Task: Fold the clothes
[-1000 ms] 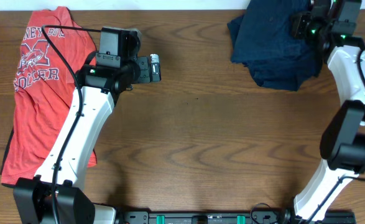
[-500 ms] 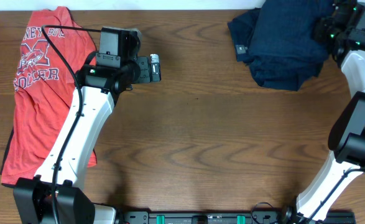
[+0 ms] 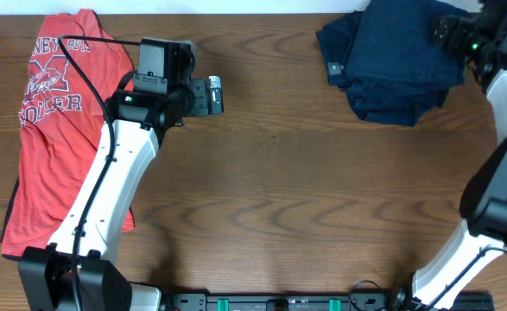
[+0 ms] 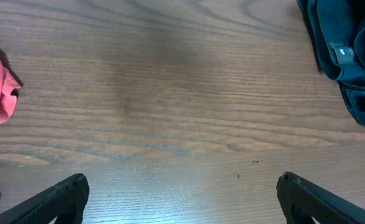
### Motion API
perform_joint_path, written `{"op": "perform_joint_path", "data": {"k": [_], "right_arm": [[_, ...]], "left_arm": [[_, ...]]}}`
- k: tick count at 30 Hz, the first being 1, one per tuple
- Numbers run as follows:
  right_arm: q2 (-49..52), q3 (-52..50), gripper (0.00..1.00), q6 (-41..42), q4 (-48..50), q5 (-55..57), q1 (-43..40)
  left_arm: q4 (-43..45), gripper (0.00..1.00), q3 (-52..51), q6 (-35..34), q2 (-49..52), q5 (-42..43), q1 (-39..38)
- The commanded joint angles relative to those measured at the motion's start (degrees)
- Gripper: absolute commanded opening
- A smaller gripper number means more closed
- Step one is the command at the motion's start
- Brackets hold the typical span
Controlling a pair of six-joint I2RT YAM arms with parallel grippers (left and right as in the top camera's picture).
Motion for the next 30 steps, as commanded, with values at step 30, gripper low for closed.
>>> {"op": "perform_joint_path", "data": {"k": [30], "right_arm": [[29.18,1.36,0.99,-1.75,27.74,28.76,13.79]], "left_arm": [[-0.13,0.98,0.52,0.79,1.18,-0.74,0.24]]}}
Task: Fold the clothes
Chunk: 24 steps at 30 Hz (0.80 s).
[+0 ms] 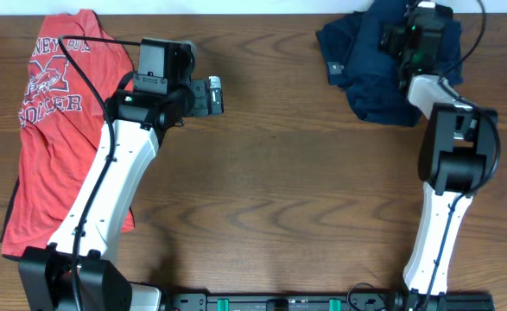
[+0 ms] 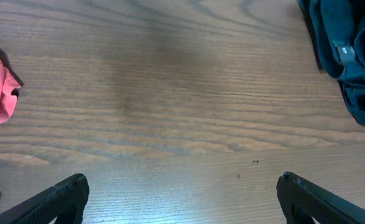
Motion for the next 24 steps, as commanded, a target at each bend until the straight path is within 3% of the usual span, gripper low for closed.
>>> {"op": "perform_joint_path", "data": {"k": [1,7,14,19,24], "right_arm": [[5.62,-0.26,0.99,0.68,-1.57,0.81,0.61],[3.34,-0.26,0.99,0.68,-2.38,0.76,0.61],[-10.64,-0.26,0.99,0.66,-7.65,-4.96,0.76],[-22.36,-0.26,0.99,0.68,-22.84,-10.64,2.01],[-27.28,-0.26,0.99,0.70,-36.89,-10.58,3.04]], "left_arm": [[-0.13,0.98,0.50,0.79,1.22,-0.70,0.24],[-0.11,0.98,0.50,0.79,2.21,-3.04,0.24],[0.92,0.98,0.52,0.81,2.21,-3.50,0.24],[0.90,0.98,0.52,0.79,2.21,-3.48,0.24],[0.92,0.98,0.52,0.79,2.21,-3.48,0.24]]}}
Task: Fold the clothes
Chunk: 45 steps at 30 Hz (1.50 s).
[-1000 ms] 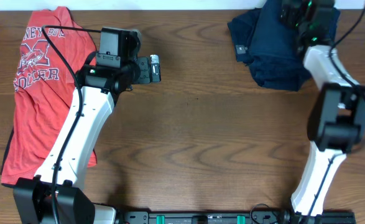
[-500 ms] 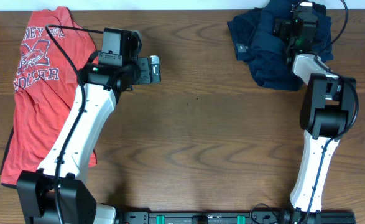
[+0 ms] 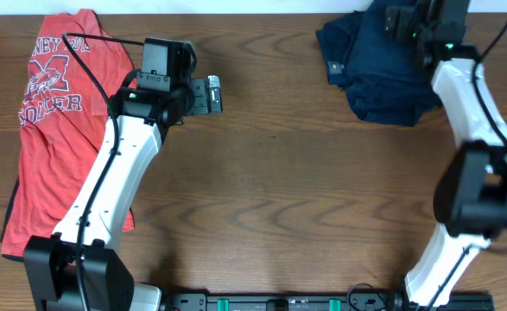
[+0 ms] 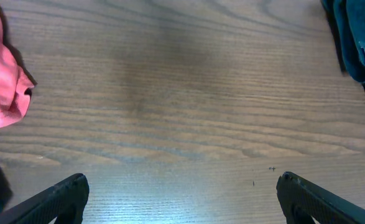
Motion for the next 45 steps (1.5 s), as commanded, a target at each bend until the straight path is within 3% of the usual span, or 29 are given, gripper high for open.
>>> {"op": "perform_joint_path", "data": {"k": [1,5,9,14,22,27,36,45], "right_arm": [[-1.22,0.02,0.99,0.79,-6.12,-1.77,0.83],[0.42,-1.18,0.99,8.83,-14.36,1.68,-0.83],[3.04,-3.48,0.99,11.76,-15.26,2.12,-3.13],[6.67,-6.47,0.86,14.69,-14.99,2.27,-5.46],[8.37,-7.67,0.94,16.06,-12.57,0.26,-5.99],[3.58,-5.31,0.99,16.04,-11.85,-4.00,-5.88],[-11.02,-4.57,0.99,10.19,-12.11,-14.62,-3.89],[-28.79,-4.57,0.99,8.46,-20.76,-13.20,-2.69]], "left_arm": [[0.02,0.98,0.52,0.79,0.37,-0.68,0.24],[-0.07,0.98,0.52,0.79,0.37,-0.68,0.24],[-0.39,0.98,0.52,0.79,0.37,-0.68,0.24],[-0.39,0.98,0.52,0.79,0.37,-0.68,0.24],[-0.22,0.98,0.50,0.79,0.39,-0.70,0.24],[-0.15,0.98,0.52,0.79,0.39,-0.70,0.24],[0.11,0.98,0.63,0.79,-0.26,-0.70,0.31],[-0.04,0.98,0.63,0.79,-9.94,-0.70,0.31]]}}
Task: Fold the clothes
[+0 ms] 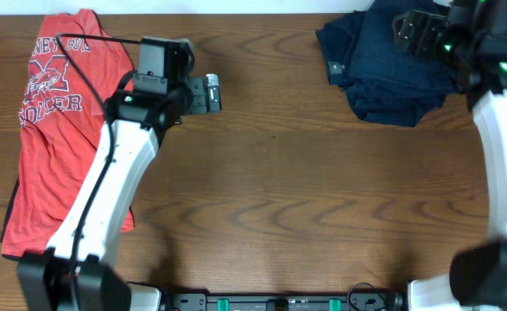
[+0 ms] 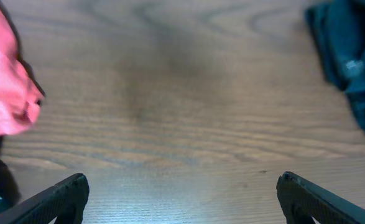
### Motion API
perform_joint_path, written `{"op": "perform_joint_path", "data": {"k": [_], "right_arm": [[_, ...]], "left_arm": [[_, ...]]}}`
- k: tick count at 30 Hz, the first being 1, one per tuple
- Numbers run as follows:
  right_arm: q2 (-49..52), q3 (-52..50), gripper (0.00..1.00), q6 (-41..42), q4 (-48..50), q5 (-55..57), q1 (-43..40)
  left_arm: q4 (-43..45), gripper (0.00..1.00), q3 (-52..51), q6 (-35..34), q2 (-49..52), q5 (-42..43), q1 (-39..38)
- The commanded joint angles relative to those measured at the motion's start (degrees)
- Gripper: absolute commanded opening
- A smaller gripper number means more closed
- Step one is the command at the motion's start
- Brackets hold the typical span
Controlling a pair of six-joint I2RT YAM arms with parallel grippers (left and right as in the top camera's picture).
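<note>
A red printed T-shirt [image 1: 54, 130] lies spread along the table's left side; its edge shows in the left wrist view [image 2: 5, 93]. A rumpled navy garment pile [image 1: 387, 73] sits at the back right, also visible as the navy garment pile [image 2: 350, 68]. My left gripper [image 1: 208, 93] hovers over bare wood between the two, open and empty [image 2: 182, 193]. My right gripper [image 1: 415, 33] is over the top of the navy pile; its jaws cannot be made out.
A dark garment [image 1: 11, 203] peeks out under the red shirt's left edge. The wooden table [image 1: 279, 190] stretches between the two garments. The left arm [image 1: 106, 190] lies across the red shirt. The right arm [image 1: 503, 147] runs along the right edge.
The right arm's elbow has swung out to the table's right edge, with its gripper still over the navy pile's top. The left wrist view has shifted slightly and is blurred.
The left gripper stayed open over bare wood beside the red shirt at every moment. The right arm changed pose each time, its gripper always over the upper part of the navy pile. Neither garment has visibly changed shape.
</note>
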Motion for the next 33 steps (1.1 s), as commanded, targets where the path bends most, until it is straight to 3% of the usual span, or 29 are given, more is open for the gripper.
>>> {"op": "perform_joint_path", "data": {"k": [1,6,13,23,27,33], "right_arm": [[-6.75,0.98,0.99,-1.53,-2.27,0.02,-0.46],[-16.44,0.98,0.99,-1.53,-7.32,0.00,-0.70],[-22.60,0.98,0.99,-2.10,-10.67,0.02,-0.70],[-24.02,0.96,0.99,-2.10,-16.31,0.02,-0.70],[-24.02,0.96,0.99,-2.10,-20.04,0.02,-0.70],[-24.02,0.96,0.99,-2.10,-25.49,0.02,-0.70]], "left_arm": [[-0.09,0.98,0.63,0.79,-6.97,-0.68,0.31],[-0.59,0.98,0.63,0.76,-14.23,-0.66,0.28],[-1.05,0.98,0.63,0.76,-17.40,-0.63,0.28],[-1.05,0.98,0.63,0.76,-17.25,-0.63,0.28],[-5.81,0.98,0.63,0.83,-17.25,-0.72,0.31],[-6.67,0.98,0.22,4.33,-17.51,-3.02,0.31]]}}
